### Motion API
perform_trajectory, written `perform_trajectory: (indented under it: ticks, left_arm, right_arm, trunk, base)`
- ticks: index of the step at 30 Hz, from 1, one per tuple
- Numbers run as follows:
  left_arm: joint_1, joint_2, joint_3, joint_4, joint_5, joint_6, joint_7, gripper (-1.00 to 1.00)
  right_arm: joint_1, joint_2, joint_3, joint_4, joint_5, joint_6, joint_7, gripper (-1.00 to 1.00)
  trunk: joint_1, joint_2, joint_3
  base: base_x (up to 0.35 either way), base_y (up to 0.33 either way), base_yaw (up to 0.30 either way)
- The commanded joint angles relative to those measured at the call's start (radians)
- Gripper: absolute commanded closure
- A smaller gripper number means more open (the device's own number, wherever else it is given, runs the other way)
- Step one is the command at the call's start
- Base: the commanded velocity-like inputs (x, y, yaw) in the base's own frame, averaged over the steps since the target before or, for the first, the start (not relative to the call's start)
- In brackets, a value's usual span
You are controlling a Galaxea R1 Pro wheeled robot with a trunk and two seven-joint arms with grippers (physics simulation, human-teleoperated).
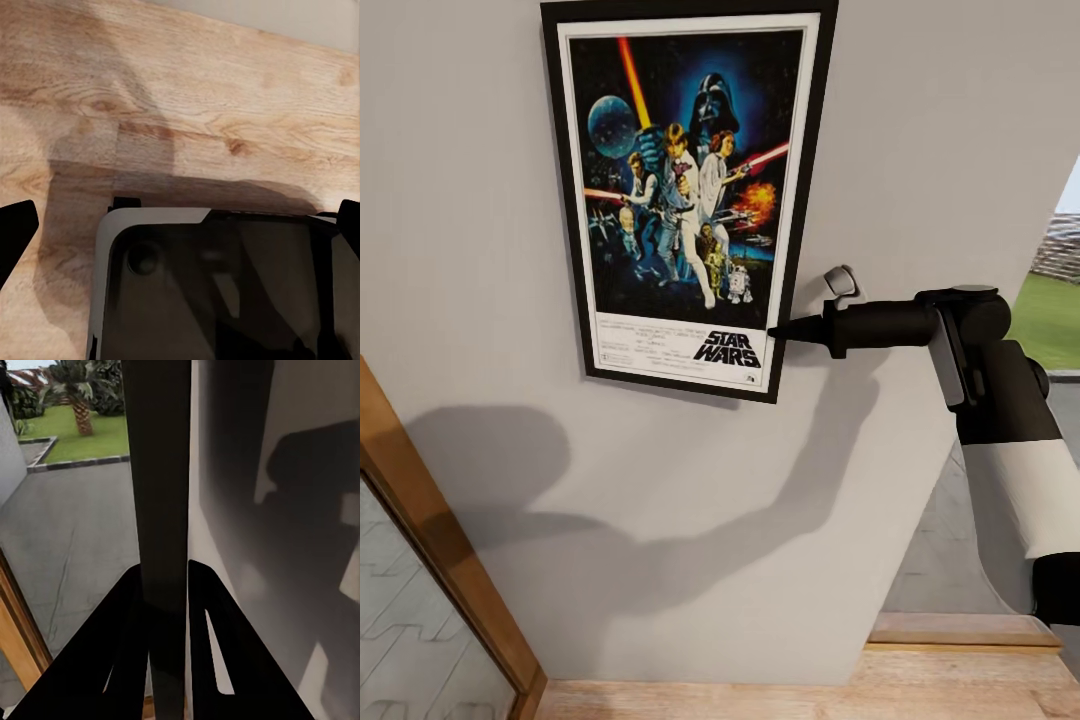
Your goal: Pick up the poster from the kitchen countertop and hang it on one of the wall nails in the kitchen.
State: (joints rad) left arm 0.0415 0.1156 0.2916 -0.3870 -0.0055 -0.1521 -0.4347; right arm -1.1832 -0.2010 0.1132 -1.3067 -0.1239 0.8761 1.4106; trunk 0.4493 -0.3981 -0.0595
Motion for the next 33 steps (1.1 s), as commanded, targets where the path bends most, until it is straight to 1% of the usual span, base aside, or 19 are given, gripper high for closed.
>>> perform_trajectory:
  ticks: [1, 11, 12, 14, 33]
  left_arm:
    - [0.000, -0.001, 0.006, -0.001, -0.001, 0.000, -0.007, -1.00]
    - [0.000, -0.001, 0.006, -0.001, -0.001, 0.000, -0.007, -1.00]
    - [0.000, -0.001, 0.006, -0.001, -0.001, 0.000, -0.007, -1.00]
    - [0.000, -0.001, 0.006, -0.001, -0.001, 0.000, -0.007, -1.00]
    - [0.000, -0.001, 0.006, -0.002, -0.001, 0.000, -0.007, -1.00]
  right_arm:
    - [-0.001, -0.001, 0.002, 0.001, 0.006, 0.006, -0.001, 1.00]
    - [0.011, -0.002, 0.002, 0.000, 0.004, -0.003, 0.001, 1.00]
    - [0.011, -0.002, 0.002, 0.000, 0.004, -0.007, 0.001, 1.00]
    - [0.016, -0.002, 0.003, 0.001, 0.004, -0.048, 0.002, 1.00]
    - [0.051, -0.002, 0.002, 0.001, 0.004, -0.057, 0.002, 1.00]
  trunk:
    - [0.001, -0.002, -0.002]
    - [0.001, -0.002, -0.002]
    - [0.001, -0.002, -0.002]
    - [0.001, -0.002, -0.002]
    - [0.001, -0.002, -0.002]
  base:
    - [0.000, 0.000, 0.000]
    - [0.000, 0.000, 0.000]
    - [0.000, 0.000, 0.000]
    - [0.000, 0.000, 0.000]
    - [0.000, 0.000, 0.000]
